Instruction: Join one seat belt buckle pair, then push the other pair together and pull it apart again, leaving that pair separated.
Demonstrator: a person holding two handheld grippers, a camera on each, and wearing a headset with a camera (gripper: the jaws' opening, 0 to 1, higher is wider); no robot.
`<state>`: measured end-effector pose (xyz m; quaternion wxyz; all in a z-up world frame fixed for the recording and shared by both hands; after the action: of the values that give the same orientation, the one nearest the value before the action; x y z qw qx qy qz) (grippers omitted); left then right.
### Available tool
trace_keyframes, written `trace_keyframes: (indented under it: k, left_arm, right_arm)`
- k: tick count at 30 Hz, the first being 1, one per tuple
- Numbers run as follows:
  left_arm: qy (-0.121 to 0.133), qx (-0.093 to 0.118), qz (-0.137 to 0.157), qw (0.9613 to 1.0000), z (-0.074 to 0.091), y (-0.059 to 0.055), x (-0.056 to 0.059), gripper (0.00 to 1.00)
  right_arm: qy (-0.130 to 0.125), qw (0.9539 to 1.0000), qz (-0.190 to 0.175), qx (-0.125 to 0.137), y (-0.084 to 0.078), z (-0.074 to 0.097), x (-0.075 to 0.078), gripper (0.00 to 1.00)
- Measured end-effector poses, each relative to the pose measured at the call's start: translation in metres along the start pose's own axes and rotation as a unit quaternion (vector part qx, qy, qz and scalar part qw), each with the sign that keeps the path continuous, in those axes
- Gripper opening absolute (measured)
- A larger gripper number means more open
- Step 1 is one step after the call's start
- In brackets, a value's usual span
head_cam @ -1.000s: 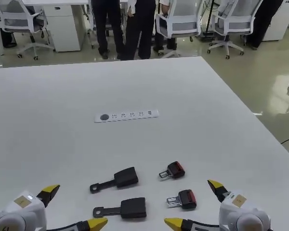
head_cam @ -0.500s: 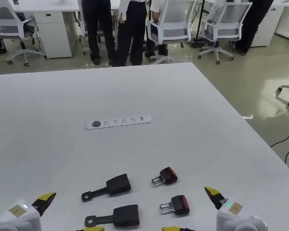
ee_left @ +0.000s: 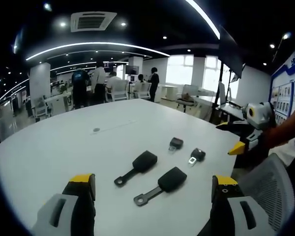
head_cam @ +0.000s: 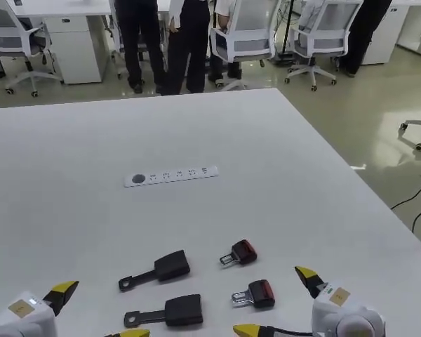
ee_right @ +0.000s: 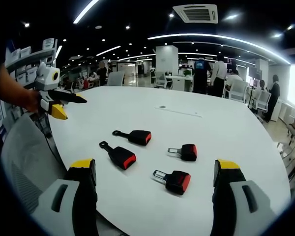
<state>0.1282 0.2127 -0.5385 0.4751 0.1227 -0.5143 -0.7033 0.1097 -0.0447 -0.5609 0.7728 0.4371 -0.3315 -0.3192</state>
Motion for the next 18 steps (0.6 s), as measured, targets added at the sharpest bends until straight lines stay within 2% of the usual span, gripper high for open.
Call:
trace_keyframes:
  k: [3,18]
  left_arm:
    - [0.001,0.000,0.001,1.0000,0.0009,-0.0024,-0.0023,1.00]
    - [-0.001,0.001,-0.003,1.0000,-0.0006,-0.0016,0.0027,1.00]
  right_arm:
    - [-0.001,1.0000,0.000,0.002,-0.0006,0.0019,-0.0004,1.00]
    - [-0.005,1.0000,-0.001,-0.003,-0.0062,0.0074,0.0007,1.00]
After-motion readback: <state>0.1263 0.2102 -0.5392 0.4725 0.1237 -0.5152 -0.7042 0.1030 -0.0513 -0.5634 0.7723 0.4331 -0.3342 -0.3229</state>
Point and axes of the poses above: the centre of the closed fingertips' face, and the gripper's own axes: z roughly backward along the fingers, x roughly to its right, y roughly out of its top, the point moved 1 cm from there along z, roughly backward along the fingers, and after that the axes turned 15 degrees about z, right-handed, at the moved point
